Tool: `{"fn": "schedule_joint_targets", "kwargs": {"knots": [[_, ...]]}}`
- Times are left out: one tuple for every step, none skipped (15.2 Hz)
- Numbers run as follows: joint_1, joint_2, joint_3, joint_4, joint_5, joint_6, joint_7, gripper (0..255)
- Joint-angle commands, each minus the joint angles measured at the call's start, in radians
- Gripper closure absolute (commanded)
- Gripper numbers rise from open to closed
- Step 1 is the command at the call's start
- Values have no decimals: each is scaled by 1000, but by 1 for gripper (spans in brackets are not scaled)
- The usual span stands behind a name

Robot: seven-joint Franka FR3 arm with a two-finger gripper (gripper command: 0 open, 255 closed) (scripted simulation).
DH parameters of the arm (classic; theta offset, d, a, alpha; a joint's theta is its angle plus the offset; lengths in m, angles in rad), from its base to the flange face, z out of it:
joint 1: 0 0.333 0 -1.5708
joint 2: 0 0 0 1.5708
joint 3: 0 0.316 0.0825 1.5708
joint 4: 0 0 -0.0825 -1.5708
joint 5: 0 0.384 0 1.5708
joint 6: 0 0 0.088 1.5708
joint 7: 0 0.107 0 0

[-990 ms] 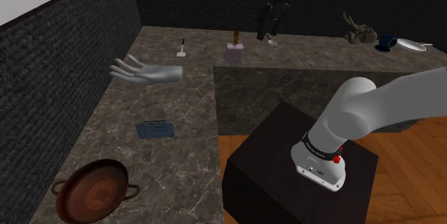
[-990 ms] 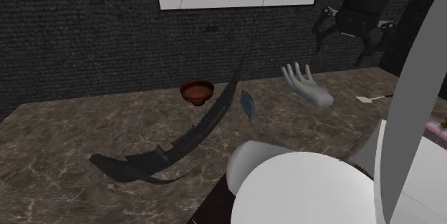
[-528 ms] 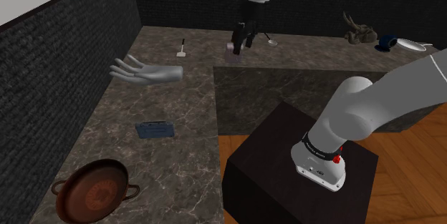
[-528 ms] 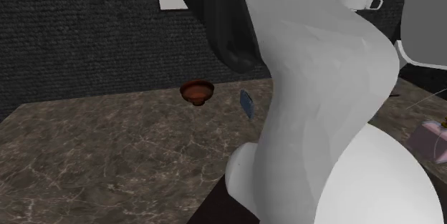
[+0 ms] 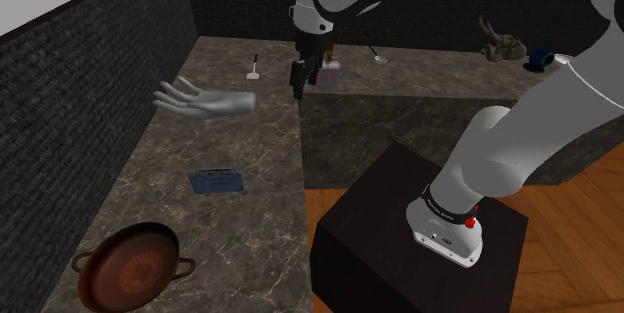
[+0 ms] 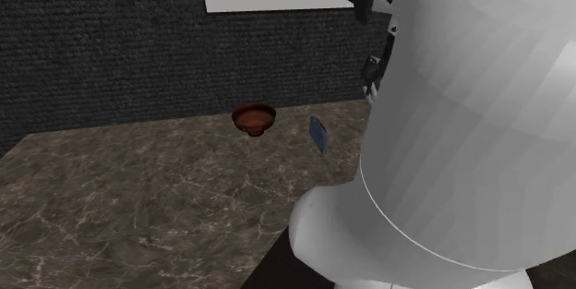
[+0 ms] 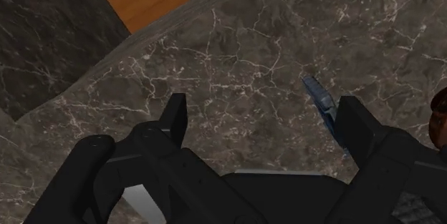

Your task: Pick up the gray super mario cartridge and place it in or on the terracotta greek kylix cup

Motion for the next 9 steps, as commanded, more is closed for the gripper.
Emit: {"fn": "schedule_joint_targets", "kwargs": {"knots": [[15,66,18,24,-5,42,-12,0],[22,98,26,36,-8,62,-18,0],[29,131,34,48,-13,82,-24,0],[36,164,42,62,-18,100,-29,0],[42,197,49,76,-24,118,-34,0],[49,231,57,91,-31,136,-39,0],[55,264,65,107,-39,152,-42,0],[62,298,72,124,-47,167,-46,0],[69,331,79,142,-56,182,-49,0]]}}
